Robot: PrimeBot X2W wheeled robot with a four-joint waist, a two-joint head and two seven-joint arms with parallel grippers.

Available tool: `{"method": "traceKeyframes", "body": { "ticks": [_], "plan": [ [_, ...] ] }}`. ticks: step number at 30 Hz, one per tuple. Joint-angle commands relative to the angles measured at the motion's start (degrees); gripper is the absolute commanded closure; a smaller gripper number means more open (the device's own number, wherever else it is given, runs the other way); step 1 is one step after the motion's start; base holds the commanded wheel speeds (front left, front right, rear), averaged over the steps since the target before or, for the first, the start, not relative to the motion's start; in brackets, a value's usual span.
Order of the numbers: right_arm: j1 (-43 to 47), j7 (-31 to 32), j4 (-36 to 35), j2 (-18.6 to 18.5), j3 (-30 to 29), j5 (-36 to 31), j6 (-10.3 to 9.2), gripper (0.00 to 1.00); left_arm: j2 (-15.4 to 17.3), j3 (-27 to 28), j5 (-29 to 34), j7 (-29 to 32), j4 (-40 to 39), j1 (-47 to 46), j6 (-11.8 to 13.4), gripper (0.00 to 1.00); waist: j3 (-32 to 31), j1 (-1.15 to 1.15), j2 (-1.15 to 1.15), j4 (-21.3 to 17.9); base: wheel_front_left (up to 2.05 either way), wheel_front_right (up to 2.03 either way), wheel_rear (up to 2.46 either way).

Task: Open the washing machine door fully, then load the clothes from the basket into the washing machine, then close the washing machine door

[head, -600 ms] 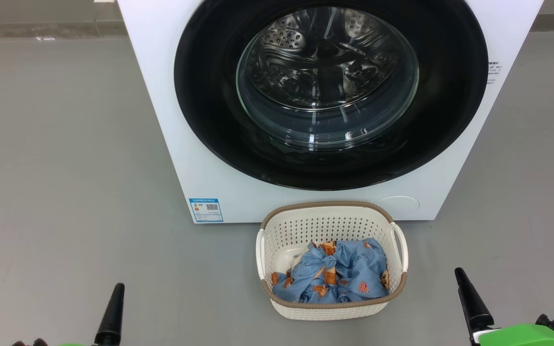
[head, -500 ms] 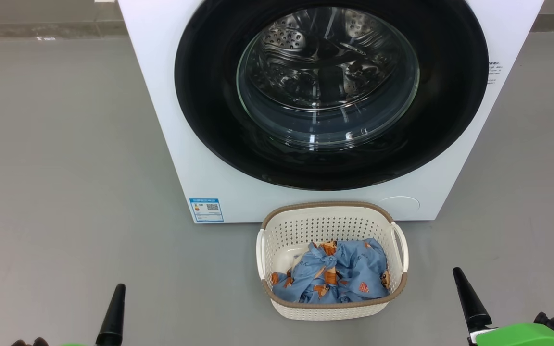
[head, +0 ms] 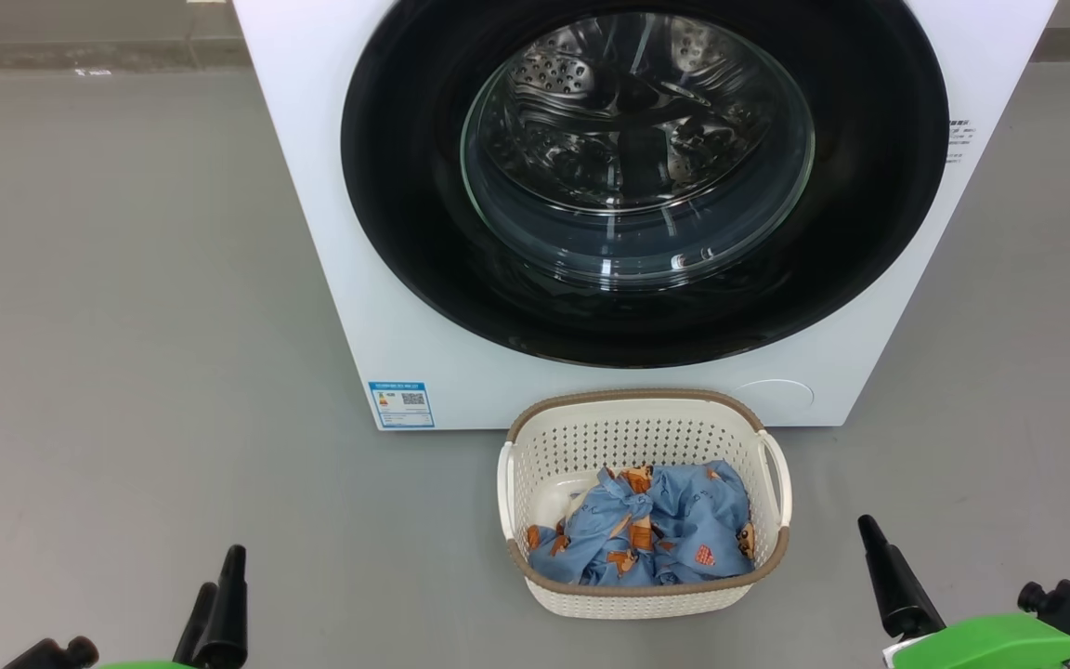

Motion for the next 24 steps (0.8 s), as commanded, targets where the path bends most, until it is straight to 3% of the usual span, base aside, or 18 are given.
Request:
{"method": "traceKeyframes", "body": {
  "ticks": [1, 24],
  "plan": [
    [-2.72, -0.69, -1.04, -0.75, 0.90, -1.75, 0.04, 0.00, 1.16, 0.72, 1.95, -0.70, -1.85, -0.51, -0.10, 0.00, 0.00, 0.00, 0.00, 0.02, 0.00, 0.00, 0.00],
    [-3.48, -4.55, 0.19, -1.55, 2.73, -17.78, 0.06, 0.00, 2.19, -0.88, 18.40, -4.57, -3.18, -0.02, -0.15, 0.00, 0.13, 0.00, 0.00, 0.31, 0.00, 0.00, 0.00]
  ]
}}
